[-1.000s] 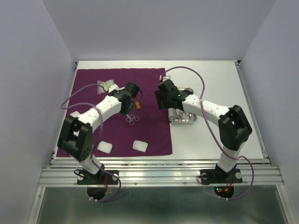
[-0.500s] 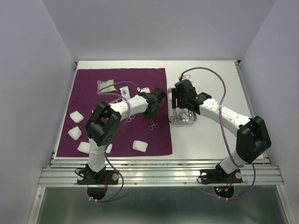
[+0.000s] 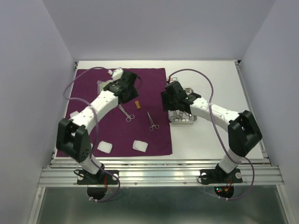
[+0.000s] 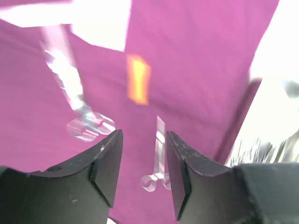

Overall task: Prepare the surgical pack
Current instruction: Place the medical item in the surgical kit, then pick up the medical item from the surgical kit.

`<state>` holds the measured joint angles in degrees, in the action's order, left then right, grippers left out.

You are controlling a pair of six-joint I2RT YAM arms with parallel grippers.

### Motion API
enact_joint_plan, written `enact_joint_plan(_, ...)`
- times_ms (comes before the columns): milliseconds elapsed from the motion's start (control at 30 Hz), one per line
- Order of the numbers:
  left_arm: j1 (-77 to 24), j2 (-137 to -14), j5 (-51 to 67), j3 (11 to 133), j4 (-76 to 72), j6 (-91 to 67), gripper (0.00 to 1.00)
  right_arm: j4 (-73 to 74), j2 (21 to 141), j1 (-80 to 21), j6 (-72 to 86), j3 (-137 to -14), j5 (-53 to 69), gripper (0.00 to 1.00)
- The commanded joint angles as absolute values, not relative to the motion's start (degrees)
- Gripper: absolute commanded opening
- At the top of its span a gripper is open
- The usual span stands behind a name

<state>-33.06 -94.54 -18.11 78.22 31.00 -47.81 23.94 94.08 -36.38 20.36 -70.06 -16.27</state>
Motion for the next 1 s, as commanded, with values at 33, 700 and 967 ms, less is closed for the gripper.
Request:
enact_joint_plan(33,-21.3,-82.5,-22.1,73.3,33.5,-41.8,0.54,20.6,100.4,-42.9,20.1,-75.8,-13.8,0.64)
enact_joint_plan(700,-4.9,-73.8,-20.0,67.9,34.2,-34.9,0.54,23.4,121.4,-48.9,22.4,-88.5,-15.6,0.32)
enact_joint_plan(967,-4.5,-73.7,-19.4,67.6,34.0,-34.6,0.53,24.5,120.3,-48.9,23.1,-89.5,-17.3,0.1)
